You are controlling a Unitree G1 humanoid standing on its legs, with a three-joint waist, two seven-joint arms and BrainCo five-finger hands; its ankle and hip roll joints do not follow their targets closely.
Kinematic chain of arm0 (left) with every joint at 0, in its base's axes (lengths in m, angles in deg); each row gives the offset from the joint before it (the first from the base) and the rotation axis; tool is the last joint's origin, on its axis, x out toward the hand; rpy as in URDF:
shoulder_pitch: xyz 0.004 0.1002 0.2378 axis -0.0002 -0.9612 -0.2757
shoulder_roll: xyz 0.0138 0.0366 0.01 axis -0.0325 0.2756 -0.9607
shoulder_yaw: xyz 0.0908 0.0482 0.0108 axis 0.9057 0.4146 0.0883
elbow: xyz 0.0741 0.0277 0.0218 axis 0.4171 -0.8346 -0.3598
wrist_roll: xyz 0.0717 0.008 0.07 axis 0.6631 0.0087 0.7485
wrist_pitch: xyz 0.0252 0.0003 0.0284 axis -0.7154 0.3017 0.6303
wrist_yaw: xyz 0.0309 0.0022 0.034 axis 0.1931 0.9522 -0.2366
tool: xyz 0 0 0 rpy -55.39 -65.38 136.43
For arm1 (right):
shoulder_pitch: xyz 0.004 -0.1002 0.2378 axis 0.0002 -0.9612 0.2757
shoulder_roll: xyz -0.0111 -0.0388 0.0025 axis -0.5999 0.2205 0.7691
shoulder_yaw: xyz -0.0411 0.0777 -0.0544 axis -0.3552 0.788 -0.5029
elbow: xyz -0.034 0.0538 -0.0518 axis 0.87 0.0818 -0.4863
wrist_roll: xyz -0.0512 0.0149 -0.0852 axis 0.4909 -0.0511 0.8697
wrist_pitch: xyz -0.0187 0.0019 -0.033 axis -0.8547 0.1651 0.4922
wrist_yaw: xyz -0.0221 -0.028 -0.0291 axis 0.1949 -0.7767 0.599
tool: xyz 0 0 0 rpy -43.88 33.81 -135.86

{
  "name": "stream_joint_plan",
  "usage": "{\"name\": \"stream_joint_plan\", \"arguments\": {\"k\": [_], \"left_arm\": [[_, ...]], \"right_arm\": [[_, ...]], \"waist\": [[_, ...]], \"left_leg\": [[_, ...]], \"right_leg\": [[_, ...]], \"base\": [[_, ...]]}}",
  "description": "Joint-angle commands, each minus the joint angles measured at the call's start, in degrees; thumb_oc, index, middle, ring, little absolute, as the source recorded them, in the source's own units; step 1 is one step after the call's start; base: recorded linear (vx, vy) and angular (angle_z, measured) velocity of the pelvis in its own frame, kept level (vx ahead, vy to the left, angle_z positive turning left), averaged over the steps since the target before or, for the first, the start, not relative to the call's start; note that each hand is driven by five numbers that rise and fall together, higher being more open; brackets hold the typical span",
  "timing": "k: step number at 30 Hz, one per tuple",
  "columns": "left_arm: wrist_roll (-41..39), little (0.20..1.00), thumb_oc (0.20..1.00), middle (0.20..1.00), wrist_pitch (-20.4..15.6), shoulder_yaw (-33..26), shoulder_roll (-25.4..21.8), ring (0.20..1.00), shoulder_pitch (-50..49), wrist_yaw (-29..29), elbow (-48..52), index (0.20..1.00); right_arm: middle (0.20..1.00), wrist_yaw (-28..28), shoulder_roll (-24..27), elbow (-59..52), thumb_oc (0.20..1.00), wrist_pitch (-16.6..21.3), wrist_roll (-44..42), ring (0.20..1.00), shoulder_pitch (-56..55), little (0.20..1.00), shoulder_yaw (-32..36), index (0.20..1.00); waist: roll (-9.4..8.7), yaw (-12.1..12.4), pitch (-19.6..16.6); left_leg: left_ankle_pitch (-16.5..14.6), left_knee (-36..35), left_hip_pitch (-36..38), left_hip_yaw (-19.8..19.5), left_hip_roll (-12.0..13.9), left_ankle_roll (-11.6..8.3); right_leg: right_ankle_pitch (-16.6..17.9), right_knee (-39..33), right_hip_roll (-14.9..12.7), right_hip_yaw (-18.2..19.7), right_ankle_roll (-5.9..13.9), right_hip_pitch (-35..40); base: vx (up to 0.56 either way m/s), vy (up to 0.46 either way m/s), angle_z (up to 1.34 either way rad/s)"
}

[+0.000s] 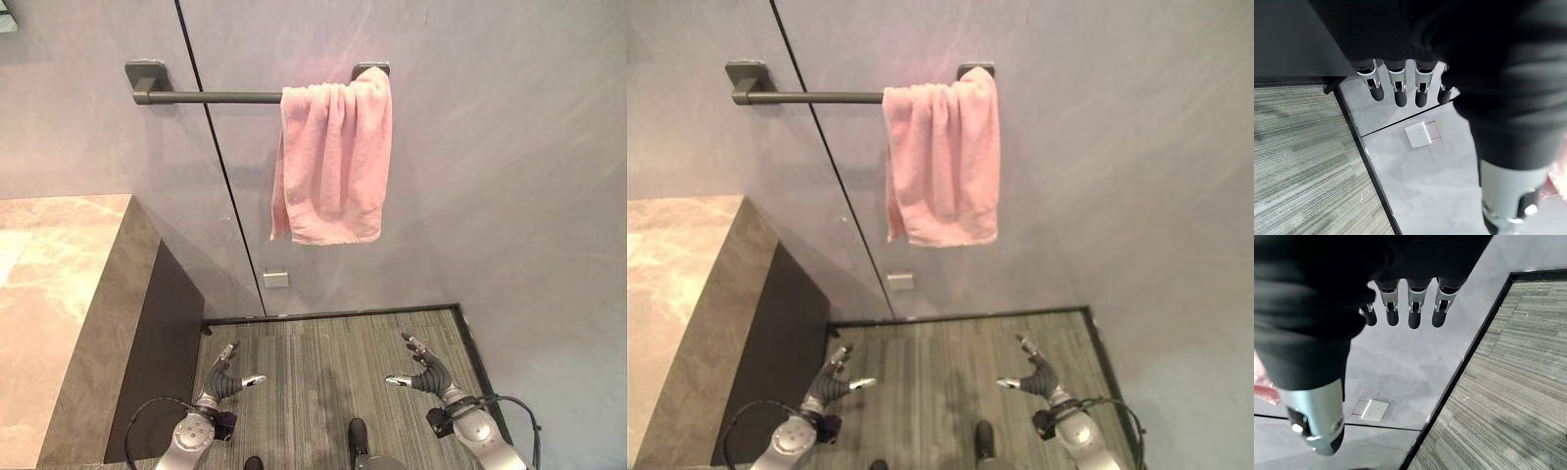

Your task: Put brush and paste in cup on sink, flatten towel.

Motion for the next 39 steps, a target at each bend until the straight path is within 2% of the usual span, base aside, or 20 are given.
{"name": "stream_joint_plan", "arguments": {"k": [1,12,17,18,20,21,23,25,29,30,31,32,33,34,35,36,37,38,39], "left_arm": [[-1.20,1.000,1.000,1.000,-1.58,-0.65,-2.22,1.000,2.19,-1.39,0.61,1.000],[-0.90,1.000,1.000,1.000,-1.41,-1.07,-2.83,1.000,3.08,-2.01,0.89,1.000],[-1.14,1.000,1.000,1.000,-1.43,-1.75,-3.02,1.000,3.11,-2.20,1.18,1.000],[-1.02,1.000,1.000,1.000,-1.34,-1.79,-3.21,1.000,3.92,-2.26,1.27,1.000],[-1.04,1.000,1.000,1.000,-1.39,-1.78,-3.21,1.000,4.13,-2.31,1.35,1.000],[-0.84,1.000,1.000,1.000,-1.51,-1.62,-3.23,1.000,5.18,-2.60,1.14,1.000],[-0.40,1.000,1.000,1.000,-1.37,-1.19,-3.03,1.000,5.83,-2.96,1.04,1.000],[-0.43,1.000,1.000,1.000,-1.31,-0.96,-3.25,1.000,6.35,-3.38,1.37,1.000],[0.04,1.000,1.000,1.000,-1.28,-1.10,-3.46,1.000,6.06,-3.51,1.58,1.000],[0.26,1.000,1.000,1.000,-1.33,-1.11,-3.66,1.000,5.95,-3.47,1.93,1.000],[0.65,1.000,1.000,1.000,-1.40,-0.70,-3.76,1.000,6.63,-3.75,1.62,1.000],[0.72,1.000,1.000,1.000,-1.36,-0.22,-4.08,1.000,7.15,-3.94,1.61,1.000],[0.72,1.000,1.000,1.000,-1.36,-0.21,-4.08,1.000,7.16,-3.95,1.60,1.000],[1.06,1.000,1.000,1.000,-1.45,-0.04,-4.06,1.000,7.52,-3.91,1.24,1.000],[1.96,1.000,1.000,1.000,-1.52,0.50,-3.81,1.000,8.29,-4.89,0.23,1.000],[2.55,1.000,1.000,1.000,-1.63,0.59,-4.40,1.000,8.66,-5.37,0.49,1.000],[2.55,1.000,1.000,1.000,-1.63,0.59,-4.41,1.000,8.70,-5.37,0.50,1.000],[2.47,1.000,1.000,1.000,-1.49,-0.19,-5.14,1.000,7.36,-4.90,2.02,1.000],[2.47,1.000,1.000,1.000,-1.72,-0.22,-5.54,1.000,7.31,-4.82,2.70,1.000]], "right_arm": [[1.000,-1.14,-1.41,-0.53,1.000,1.63,-2.08,1.000,1.97,1.000,0.44,1.000],[1.000,-1.40,-1.55,0.15,1.000,1.42,-3.50,1.000,4.90,1.000,-0.35,1.000],[1.000,-1.12,-0.80,-0.33,1.000,1.50,-2.35,1.000,4.06,1.000,-0.05,1.000],[1.000,-1.52,0.36,-1.09,1.000,1.76,-1.33,1.000,3.07,1.000,0.98,1.000],[1.000,-1.60,0.50,-1.24,1.000,1.86,-1.34,1.000,2.78,1.000,1.24,1.000],[1.000,-2.02,1.45,-1.28,1.000,2.39,-1.03,1.000,1.67,1.000,1.88,1.000],[1.000,-2.70,1.75,-0.63,1.000,2.38,-0.01,1.000,1.02,1.000,2.51,1.000],[1.000,-3.77,2.03,-0.56,1.000,2.29,0.34,1.000,0.56,1.000,3.74,1.000],[1.000,-4.84,2.00,-1.56,1.000,2.74,1.02,1.000,-1.39,1.000,5.43,1.000],[1.000,-5.21,1.97,-1.70,1.000,2.95,1.31,1.000,-1.81,1.000,5.69,1.000],[1.000,-5.80,2.09,-1.65,1.000,3.13,1.26,1.000,-2.00,1.000,6.37,1.000],[1.000,-7.04,2.39,-2.37,1.000,3.33,1.67,1.000,-2.29,1.000,7.23,1.000],[1.000,-7.07,2.37,-2.34,1.000,3.36,1.69,1.000,-2.28,1.000,7.22,1.000],[1.000,-7.50,2.45,-2.18,1.000,3.42,1.80,1.000,-2.52,1.000,7.60,1.000],[1.000,-8.44,2.34,-1.33,1.000,3.46,1.88,1.000,-1.99,1.000,7.47,1.000],[1.000,-8.70,2.38,-1.05,1.000,3.24,2.36,1.000,-0.58,1.000,6.56,1.000],[1.000,-8.70,2.37,-1.04,1.000,3.23,2.36,1.000,-0.54,1.000,6.57,1.000],[1.000,-7.87,1.61,-1.12,1.000,2.90,2.52,1.000,-0.50,1.000,6.22,1.000],[1.000,-7.64,1.27,-1.50,1.000,2.93,2.19,1.000,-0.62,1.000,6.40,1.000]], "waist": [[-1.25,0.25,-0.40],[-0.74,0.85,-0.37],[-0.66,0.85,0.49],[-0.91,0.27,1.60],[-1.00,0.00,1.86],[-1.45,-0.17,2.96],[-1.41,-0.32,3.30],[-1.44,-0.60,4.05],[-1.22,-1.50,3.85],[-1.29,-1.58,4.06],[-1.74,-1.54,5.24],[-2.04,-2.14,6.23],[-2.08,-2.17,6.18],[-1.58,-2.42,6.07],[-1.05,-2.25,6.14],[-1.27,-0.97,6.54],[-1.19,-0.90,6.49],[-1.52,-0.80,5.61],[-1.89,-1.06,5.47]], "left_leg": [[2.16,0.10,-1.18,-1.78,-3.96,1.58],[2.06,0.10,-1.04,-2.04,-4.08,1.61],[1.61,1.64,-0.95,-2.28,-3.37,1.62],[1.36,5.66,-2.78,-3.66,-2.83,1.48],[0.95,7.36,-3.75,-4.10,-2.91,1.39],[0.68,11.35,-5.13,-5.28,-3.26,1.29],[0.39,11.61,-5.36,-6.11,-3.30,1.47],[1.61,12.38,-6.22,-6.99,-3.37,1.24],[1.97,13.42,-6.59,-6.03,-2.49,0.98],[2.79,15.83,-7.77,-5.59,-2.59,0.61],[4.65,21.56,-11.40,-4.92,-2.89,0.18],[3.95,21.06,-14.65,-2.27,-2.97,0.56],[3.93,21.05,-14.67,-2.27,-3.05,0.60],[2.74,17.14,-15.60,-0.44,-3.18,1.13],[5.80,12.00,-19.82,1.87,-3.43,1.73],[7.97,11.92,-22.58,0.40,-3.88,1.44],[8.11,11.87,-22.71,0.42,-3.77,1.44],[6.06,13.19,-21.43,-1.04,-4.51,2.07],[4.97,15.44,-21.87,-0.77,-5.41,2.46]], "right_leg": [[-7.13,5.30,0.02,-0.88,0.95,3.15],[-7.31,5.13,-0.15,-1.31,0.93,3.68],[-9.69,9.22,0.74,-0.70,0.28,2.54],[-11.19,11.44,1.72,0.38,-0.46,1.76],[-11.63,12.05,1.99,0.79,-0.83,1.45],[-12.46,12.74,3.27,2.33,-1.98,1.49],[-13.23,13.79,3.68,1.61,-2.33,1.43],[-12.90,14.86,3.76,1.24,-2.53,0.49],[-14.36,15.72,4.45,1.41,-3.26,-0.14],[-14.56,15.37,4.70,1.52,-3.69,0.14],[-14.14,15.13,4.32,1.24,-4.12,0.44],[-14.45,14.48,4.00,0.47,-3.98,1.14],[-14.51,14.49,3.93,0.45,-3.94,1.13],[-14.94,14.26,3.88,-0.05,-3.63,1.54],[-15.42,13.33,3.84,-0.35,-2.97,2.89],[-16.12,13.88,3.81,1.56,-2.61,3.80],[-15.95,13.81,3.91,1.61,-2.62,3.65],[-17.22,14.55,2.95,3.61,-1.68,4.97],[-17.01,15.14,1.98,4.21,-1.23,5.42]], "base": [[0.00,0.000,0.00],[0.00,0.000,0.00],[0.01,-0.043,-0.01],[-0.01,-0.091,0.02],[0.00,-0.100,0.15],[0.01,-0.084,0.16],[0.04,-0.105,0.11],[0.02,-0.068,0.04],[0.07,-0.038,0.07],[-0.02,-0.048,0.01],[0.00,-0.066,0.05],[-0.01,-0.046,0.16],[0.09,0.012,0.51],[0.18,0.101,1.01],[0.34,0.242,1.28],[0.28,0.215,1.06],[0.34,0.259,0.30],[0.26,0.203,-0.61],[0.33,0.278,-0.95]]}}
